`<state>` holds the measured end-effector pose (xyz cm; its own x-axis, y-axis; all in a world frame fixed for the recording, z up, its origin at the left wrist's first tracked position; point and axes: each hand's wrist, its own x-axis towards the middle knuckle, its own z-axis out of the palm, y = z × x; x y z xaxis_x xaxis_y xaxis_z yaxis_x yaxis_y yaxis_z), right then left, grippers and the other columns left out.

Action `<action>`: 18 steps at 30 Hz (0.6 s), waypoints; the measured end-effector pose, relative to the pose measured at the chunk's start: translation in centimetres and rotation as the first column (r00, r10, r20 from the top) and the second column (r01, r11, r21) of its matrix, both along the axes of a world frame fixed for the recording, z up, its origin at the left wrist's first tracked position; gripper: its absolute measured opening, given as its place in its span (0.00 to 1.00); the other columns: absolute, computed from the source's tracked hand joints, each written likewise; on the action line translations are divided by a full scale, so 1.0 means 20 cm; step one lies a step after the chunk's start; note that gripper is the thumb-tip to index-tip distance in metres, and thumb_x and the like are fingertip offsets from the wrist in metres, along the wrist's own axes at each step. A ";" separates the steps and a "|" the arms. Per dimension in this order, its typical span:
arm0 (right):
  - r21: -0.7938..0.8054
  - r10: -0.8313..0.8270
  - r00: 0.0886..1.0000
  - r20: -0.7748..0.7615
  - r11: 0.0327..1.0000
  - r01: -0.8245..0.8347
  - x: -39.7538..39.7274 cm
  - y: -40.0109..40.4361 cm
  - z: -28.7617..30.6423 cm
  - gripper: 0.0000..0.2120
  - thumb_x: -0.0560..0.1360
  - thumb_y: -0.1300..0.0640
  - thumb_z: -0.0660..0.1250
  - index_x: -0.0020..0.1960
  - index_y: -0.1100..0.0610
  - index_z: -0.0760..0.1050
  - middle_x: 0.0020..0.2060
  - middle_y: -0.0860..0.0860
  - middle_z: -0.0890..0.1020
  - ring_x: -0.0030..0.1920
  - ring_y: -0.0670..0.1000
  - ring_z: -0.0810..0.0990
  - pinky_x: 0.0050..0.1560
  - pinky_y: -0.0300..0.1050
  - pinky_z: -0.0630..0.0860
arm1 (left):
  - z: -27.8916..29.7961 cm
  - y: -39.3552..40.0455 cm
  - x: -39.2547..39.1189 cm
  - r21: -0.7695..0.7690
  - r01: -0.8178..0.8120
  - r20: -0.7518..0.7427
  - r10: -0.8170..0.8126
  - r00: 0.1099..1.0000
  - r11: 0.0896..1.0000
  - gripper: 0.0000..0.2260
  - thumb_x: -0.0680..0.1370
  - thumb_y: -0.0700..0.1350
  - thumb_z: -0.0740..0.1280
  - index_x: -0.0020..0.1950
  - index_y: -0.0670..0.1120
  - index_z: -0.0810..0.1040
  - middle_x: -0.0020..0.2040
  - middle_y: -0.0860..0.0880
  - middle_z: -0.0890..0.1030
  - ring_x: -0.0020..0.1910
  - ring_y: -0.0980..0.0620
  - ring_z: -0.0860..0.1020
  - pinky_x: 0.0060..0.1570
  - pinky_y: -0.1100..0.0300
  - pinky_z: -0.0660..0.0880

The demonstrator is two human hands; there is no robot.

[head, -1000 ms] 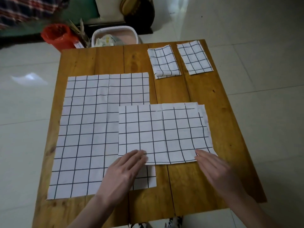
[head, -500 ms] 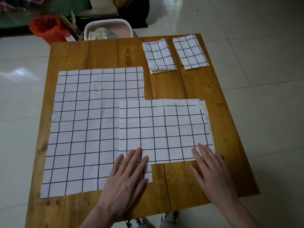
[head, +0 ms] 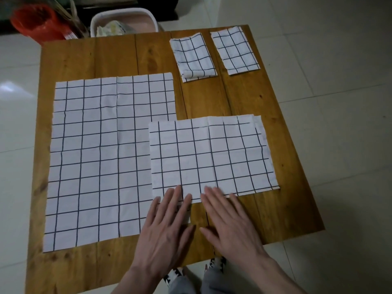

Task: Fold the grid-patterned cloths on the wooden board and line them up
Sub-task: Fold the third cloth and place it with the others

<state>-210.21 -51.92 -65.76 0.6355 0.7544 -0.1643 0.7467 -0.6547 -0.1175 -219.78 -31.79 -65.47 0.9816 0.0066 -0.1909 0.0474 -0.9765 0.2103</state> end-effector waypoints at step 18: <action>-0.042 -0.133 0.986 -0.105 0.991 0.129 -0.05 -0.04 -0.04 0.36 0.85 0.34 0.48 0.86 0.53 0.47 0.85 0.49 0.49 0.84 0.50 0.48 0.79 0.59 0.51 | -0.01 -0.07 -0.03 -0.008 -0.001 -0.024 0.000 1.000 1.000 0.30 0.87 0.60 0.46 0.85 0.45 0.56 0.86 0.45 0.53 0.85 0.44 0.53 0.78 0.41 0.58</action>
